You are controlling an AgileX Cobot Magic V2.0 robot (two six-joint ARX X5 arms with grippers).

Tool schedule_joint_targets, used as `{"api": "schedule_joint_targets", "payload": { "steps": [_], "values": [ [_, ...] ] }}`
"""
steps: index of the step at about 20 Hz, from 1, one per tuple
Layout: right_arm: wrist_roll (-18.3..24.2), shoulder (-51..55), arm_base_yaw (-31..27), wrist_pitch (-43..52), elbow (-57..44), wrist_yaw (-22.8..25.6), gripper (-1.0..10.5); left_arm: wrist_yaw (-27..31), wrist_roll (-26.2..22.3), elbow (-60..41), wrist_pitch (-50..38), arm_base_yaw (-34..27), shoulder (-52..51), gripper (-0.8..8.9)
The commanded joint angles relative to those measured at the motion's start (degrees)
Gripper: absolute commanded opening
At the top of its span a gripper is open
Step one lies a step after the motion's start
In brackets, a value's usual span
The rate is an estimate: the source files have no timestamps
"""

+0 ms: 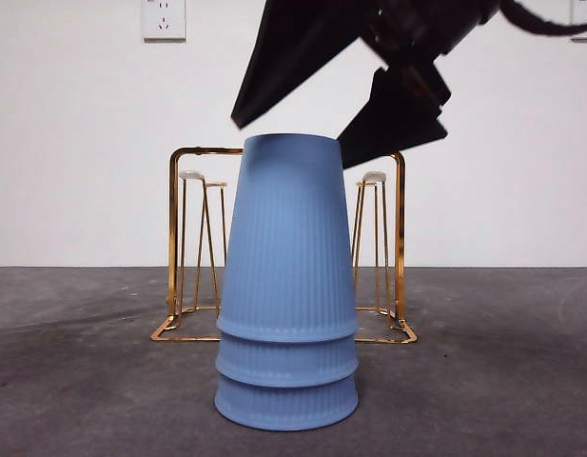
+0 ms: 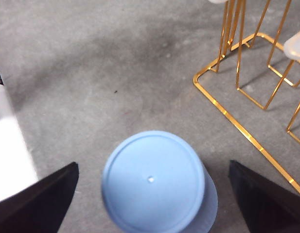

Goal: Pick the top cup and place it on cupholder, pick up the mid cup and place it on cupholder, last pick the bottom cup and place it on cupholder.

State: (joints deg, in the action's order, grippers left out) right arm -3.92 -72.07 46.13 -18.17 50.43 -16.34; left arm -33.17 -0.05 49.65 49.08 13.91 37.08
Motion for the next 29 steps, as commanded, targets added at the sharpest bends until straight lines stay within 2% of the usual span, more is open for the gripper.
{"api": "schedule_joint_targets", "payload": {
  "steps": [1,4,9,13,22,29],
  "values": [
    [-0.5,-2.2,0.7,0.7,1.0,0.1,4.9,-0.4,-0.4,0.9,-0.7,0.2,0.3,4.06],
    [-0.3,-3.3,0.7,1.0,1.0,0.2,4.8,-0.4,-0.4,0.9,-0.7,0.2,0.3,4.06],
    [-0.3,-3.1,1.0,1.5,1.0,0.1,3.0,-0.4,-0.4,0.9,-0.7,0.2,0.3,4.05],
    [-0.3,-2.8,1.7,1.5,1.0,0.2,2.7,-0.4,-0.4,0.9,-0.7,0.2,0.3,4.05],
    [-0.3,0.9,1.8,1.0,2.0,1.3,2.6,-0.4,-0.4,0.9,-0.7,0.2,0.3,4.05],
    [1.1,3.7,1.8,-9.6,12.3,2.1,2.6,-0.4,-0.4,0.9,-0.7,0.2,0.3,4.06]
  ]
}}
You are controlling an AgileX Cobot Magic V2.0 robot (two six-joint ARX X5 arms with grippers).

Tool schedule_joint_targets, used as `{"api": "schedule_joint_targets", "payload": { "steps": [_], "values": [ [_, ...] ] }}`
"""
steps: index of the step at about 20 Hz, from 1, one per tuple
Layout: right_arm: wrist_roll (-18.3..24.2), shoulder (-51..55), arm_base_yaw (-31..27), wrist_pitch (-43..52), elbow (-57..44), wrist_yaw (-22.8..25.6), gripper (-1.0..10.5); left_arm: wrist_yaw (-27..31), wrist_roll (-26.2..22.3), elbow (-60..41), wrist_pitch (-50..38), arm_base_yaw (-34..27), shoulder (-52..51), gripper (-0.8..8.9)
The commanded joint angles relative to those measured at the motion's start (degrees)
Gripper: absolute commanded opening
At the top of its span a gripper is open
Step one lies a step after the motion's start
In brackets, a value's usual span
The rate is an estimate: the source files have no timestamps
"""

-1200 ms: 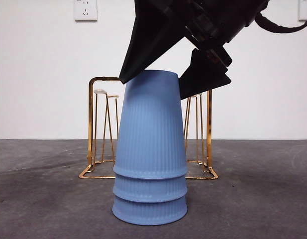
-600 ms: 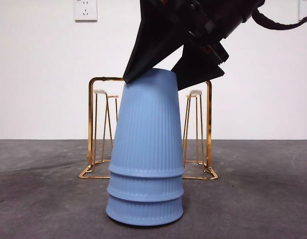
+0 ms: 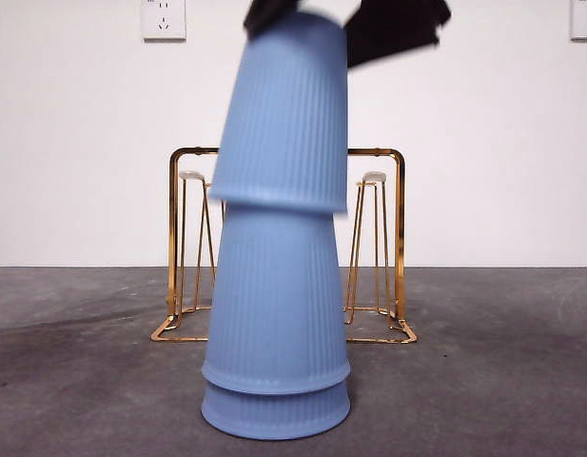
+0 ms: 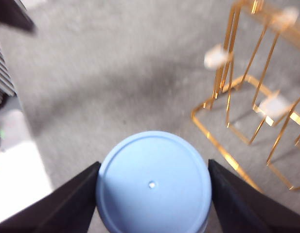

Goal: Pick the top cup and place it on cupholder, pick up the mid cup and place it on cupholder, last pick the bottom cup and place it on cupholder.

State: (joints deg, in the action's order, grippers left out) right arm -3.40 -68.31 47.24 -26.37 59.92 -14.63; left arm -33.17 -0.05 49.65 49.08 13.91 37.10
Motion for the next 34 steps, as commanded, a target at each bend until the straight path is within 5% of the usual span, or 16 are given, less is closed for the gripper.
{"api": "schedule_joint_targets", "payload": {
  "steps": [1,9,18,34],
  "values": [
    [0.9,0.0,0.7,-3.7,4.9,1.5,2.6,-0.4,-0.4,0.9,-0.7,0.2,0.3,4.05],
    [3.5,0.0,-3.1,-10.1,15.0,9.4,2.6,-0.4,-0.4,0.9,-0.7,0.2,0.3,4.05],
    [4.1,-5.3,-14.2,-8.8,15.0,5.8,2.6,-0.4,-0.4,0.9,-0.9,0.2,0.3,4.06],
    [-0.5,-16.7,-16.6,6.7,2.9,4.0,2.8,-0.4,-0.3,0.9,-0.7,0.2,0.3,4.06]
  ]
}}
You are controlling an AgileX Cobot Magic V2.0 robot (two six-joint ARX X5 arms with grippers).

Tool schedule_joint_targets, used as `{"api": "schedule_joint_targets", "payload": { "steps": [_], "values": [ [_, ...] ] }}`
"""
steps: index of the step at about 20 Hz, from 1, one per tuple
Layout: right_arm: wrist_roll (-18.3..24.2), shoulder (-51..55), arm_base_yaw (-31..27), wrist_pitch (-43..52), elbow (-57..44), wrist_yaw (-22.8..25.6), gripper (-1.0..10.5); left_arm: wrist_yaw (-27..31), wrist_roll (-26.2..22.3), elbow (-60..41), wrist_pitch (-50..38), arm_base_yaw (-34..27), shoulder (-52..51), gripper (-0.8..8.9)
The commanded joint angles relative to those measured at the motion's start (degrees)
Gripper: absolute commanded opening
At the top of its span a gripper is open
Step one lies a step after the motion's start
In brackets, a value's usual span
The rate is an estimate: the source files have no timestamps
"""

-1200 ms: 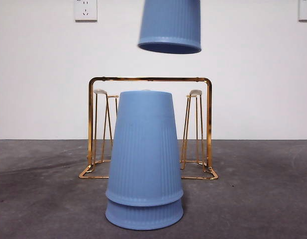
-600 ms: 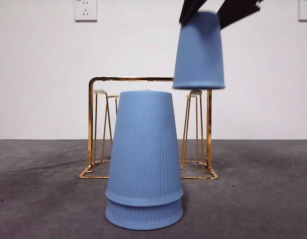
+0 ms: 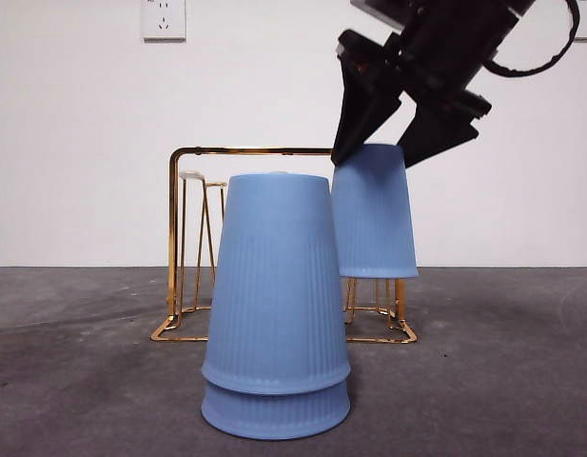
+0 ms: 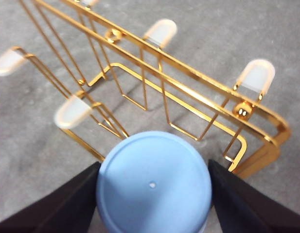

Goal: Pick the top cup and place it on cupholder, pick up the mid cup and place it on cupholder, last pick the bottom cup and place it on cupholder.

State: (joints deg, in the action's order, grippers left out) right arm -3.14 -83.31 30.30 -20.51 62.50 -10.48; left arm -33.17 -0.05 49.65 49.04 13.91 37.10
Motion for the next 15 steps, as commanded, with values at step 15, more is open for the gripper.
{"api": "schedule_joint_targets", "payload": {
  "steps": [15],
  "values": [
    [-0.7,12.3,0.5,-5.3,0.3,1.5,4.5,-0.4,-0.3,0.9,-1.1,1.2,0.3,4.17]
  ]
}}
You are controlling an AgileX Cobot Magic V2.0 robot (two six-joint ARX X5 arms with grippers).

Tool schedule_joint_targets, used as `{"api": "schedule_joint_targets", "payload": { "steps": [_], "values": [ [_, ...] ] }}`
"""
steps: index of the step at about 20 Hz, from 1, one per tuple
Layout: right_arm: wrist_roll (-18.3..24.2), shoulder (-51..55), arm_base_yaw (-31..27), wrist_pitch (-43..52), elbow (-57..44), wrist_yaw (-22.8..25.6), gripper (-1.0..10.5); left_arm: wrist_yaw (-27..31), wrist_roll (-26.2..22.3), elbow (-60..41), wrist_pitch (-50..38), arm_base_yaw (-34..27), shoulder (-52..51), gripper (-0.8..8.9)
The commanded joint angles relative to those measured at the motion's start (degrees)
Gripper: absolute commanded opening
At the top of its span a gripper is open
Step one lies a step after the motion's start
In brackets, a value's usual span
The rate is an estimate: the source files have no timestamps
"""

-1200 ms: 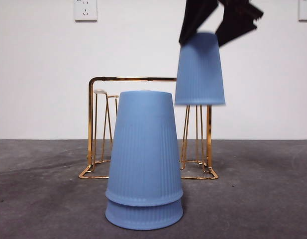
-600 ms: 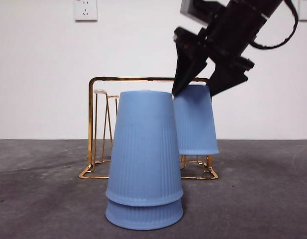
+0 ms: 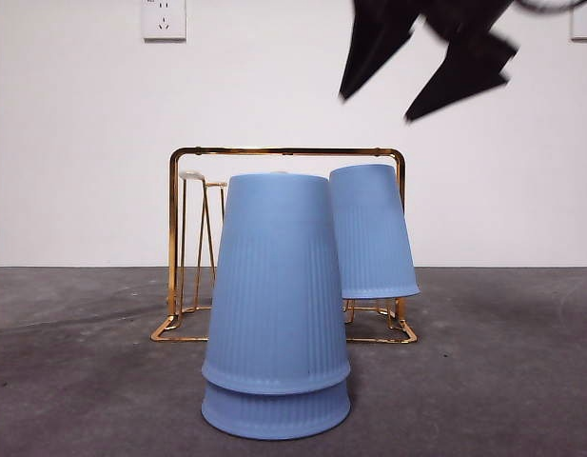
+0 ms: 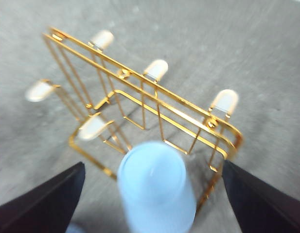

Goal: Pick the top cup and place it on cupholder, pick up the mid cup and place it on cupholder, last pick the bottom cup and place it on cupholder.

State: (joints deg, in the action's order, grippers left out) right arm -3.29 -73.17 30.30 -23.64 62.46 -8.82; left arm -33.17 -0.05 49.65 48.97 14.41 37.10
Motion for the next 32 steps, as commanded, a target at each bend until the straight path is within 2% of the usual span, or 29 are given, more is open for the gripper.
{"api": "schedule_joint_targets", "payload": {
  "steps": [1,6,11,13,19,21,26,32],
  "values": [
    [-0.5,4.2,0.8,-4.5,0.3,-0.2,4.5,-0.4,-0.3,0.9,-1.4,1.2,0.3,4.29],
    [-0.4,14.3,4.6,-14.2,-0.8,-0.6,4.5,1.3,2.5,0.9,-7.2,7.0,2.5,4.45],
    [-5.2,22.7,9.2,-13.8,-9.8,-0.1,4.5,6.7,2.5,0.9,-13.5,16.6,8.6,4.47],
    [-6.9,25.2,10.2,-13.7,-13.1,-0.1,4.5,9.8,2.5,0.9,-16.5,21.0,11.8,4.80],
    [-8.7,30.2,10.9,-14.6,-15.8,0.4,4.5,19.2,1.5,0.9,-25.6,31.4,22.7,5.01],
    [-8.8,31.3,10.9,-14.7,-15.8,1.0,4.5,22.0,0.4,0.9,-27.5,33.3,26.1,5.01],
    [-8.7,32.2,10.9,-16.0,-15.8,1.5,4.5,24.5,-1.3,0.9,-29.9,36.2,33.2,5.01],
    [-8.7,32.2,10.9,-16.0,-15.8,1.4,4.5,28.7,-2.6,0.9,-31.0,37.5,39.5,5.00]
  ]
}}
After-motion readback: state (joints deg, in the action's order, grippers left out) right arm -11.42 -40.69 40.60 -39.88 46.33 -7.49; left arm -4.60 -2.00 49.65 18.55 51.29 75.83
